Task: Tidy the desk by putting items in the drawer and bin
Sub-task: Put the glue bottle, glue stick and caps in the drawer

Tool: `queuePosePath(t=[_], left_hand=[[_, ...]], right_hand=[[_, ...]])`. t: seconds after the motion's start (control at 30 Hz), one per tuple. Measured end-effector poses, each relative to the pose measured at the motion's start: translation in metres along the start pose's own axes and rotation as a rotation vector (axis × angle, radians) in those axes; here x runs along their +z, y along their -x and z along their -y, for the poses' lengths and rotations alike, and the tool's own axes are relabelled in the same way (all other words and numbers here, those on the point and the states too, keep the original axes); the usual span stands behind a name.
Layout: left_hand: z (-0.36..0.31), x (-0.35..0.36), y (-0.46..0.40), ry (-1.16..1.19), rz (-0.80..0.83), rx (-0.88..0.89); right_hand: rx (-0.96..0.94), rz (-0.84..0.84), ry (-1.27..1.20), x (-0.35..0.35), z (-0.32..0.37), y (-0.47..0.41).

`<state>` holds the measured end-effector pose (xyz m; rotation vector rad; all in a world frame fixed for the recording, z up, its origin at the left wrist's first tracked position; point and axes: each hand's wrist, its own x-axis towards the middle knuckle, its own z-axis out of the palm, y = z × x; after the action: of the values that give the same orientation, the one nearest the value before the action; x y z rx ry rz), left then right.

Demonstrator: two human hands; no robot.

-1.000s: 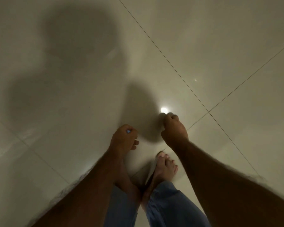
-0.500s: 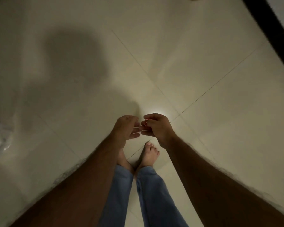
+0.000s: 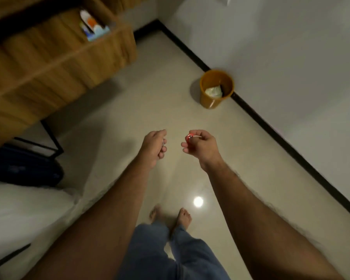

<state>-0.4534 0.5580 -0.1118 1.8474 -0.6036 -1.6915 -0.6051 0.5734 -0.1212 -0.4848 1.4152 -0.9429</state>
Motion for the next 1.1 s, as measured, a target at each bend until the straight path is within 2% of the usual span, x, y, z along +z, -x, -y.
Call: queuePosePath(t=[0.1, 0.2, 0.43, 0.67, 0.9, 1.1], left_hand=[[-0.055, -0.010, 0.038, 0.165, -0.007, 0.060], [-0.097, -0.028, 0.065, 0.234, -0.012, 0.178], [-0.177, -0.093, 0.091, 0.147, -0.073, 0.401], [-0.259, -0.177, 0.093, 0.118, -0.168, 0.622], [-0.322, -0.244, 0.092, 0.096, -0.246, 0.724], [-0.365, -0.267, 0.074, 0.143, -0.303, 0.783]], right_hand=[[-0.084, 0.049, -0.014, 0.026, 0.054, 0.026], [-0.178, 0.115, -0.002, 0.054, 0.098, 0.041], [-0.308, 0.269, 0.097, 0.136, 0.167, 0.059], [-0.477, 0.366, 0.140, 0.247, 0.233, 0.052], [-0.550, 0.414, 0.122, 0.327, 0.287, 0.041], [-0.585, 0.415, 0.145, 0.364, 0.326, 0.022]])
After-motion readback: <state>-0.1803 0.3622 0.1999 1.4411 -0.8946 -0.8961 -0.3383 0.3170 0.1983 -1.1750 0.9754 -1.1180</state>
